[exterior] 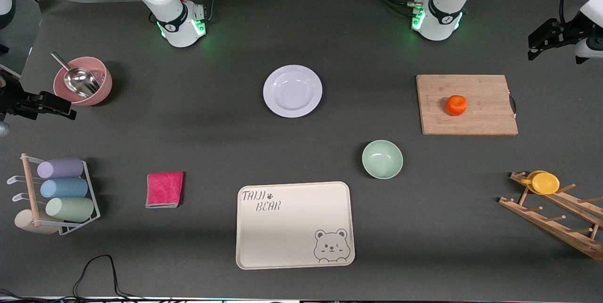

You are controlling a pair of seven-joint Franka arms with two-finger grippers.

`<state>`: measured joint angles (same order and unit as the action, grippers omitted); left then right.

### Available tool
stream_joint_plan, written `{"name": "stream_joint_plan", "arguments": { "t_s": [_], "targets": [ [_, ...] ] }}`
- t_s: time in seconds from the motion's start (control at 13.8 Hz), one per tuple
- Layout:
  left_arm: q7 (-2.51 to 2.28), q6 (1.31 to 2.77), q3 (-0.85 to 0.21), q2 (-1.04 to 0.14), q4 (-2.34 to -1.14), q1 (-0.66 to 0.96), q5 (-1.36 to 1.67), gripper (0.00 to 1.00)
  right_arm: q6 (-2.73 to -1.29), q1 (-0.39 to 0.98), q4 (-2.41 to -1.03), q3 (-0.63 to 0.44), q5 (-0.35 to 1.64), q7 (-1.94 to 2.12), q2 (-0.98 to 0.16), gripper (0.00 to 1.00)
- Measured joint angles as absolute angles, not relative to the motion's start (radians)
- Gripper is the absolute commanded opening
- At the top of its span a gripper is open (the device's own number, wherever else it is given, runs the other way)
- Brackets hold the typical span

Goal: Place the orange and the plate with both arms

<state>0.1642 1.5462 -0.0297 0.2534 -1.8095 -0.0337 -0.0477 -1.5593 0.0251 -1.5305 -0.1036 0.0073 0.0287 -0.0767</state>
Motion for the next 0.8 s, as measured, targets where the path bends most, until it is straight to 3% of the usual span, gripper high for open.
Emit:
{"name": "stream_joint_plan", "arguments": {
  "t_s": [0.43,0.58,0.8],
  "targets": [
    [0.164,1.538,-0.031,0.249,-1.799,-0.034,-0.049,1.00,-1.558,0.025,-1.531,-0.104,0.007,0.029,-0.077,1.00],
    [0.164,1.465,-0.031,0.242,-1.805,-0.033,-0.049,1.00,-1.558,0.025,-1.531,-0.104,0.007,0.029,-0.077,1.00],
    [0.120,1.481,-0.032,0.241,-1.906,-0.033,-0.050,1.00,-1.558,0.025,-1.531,-0.104,0.007,0.029,-0.077,1.00]
  ]
}}
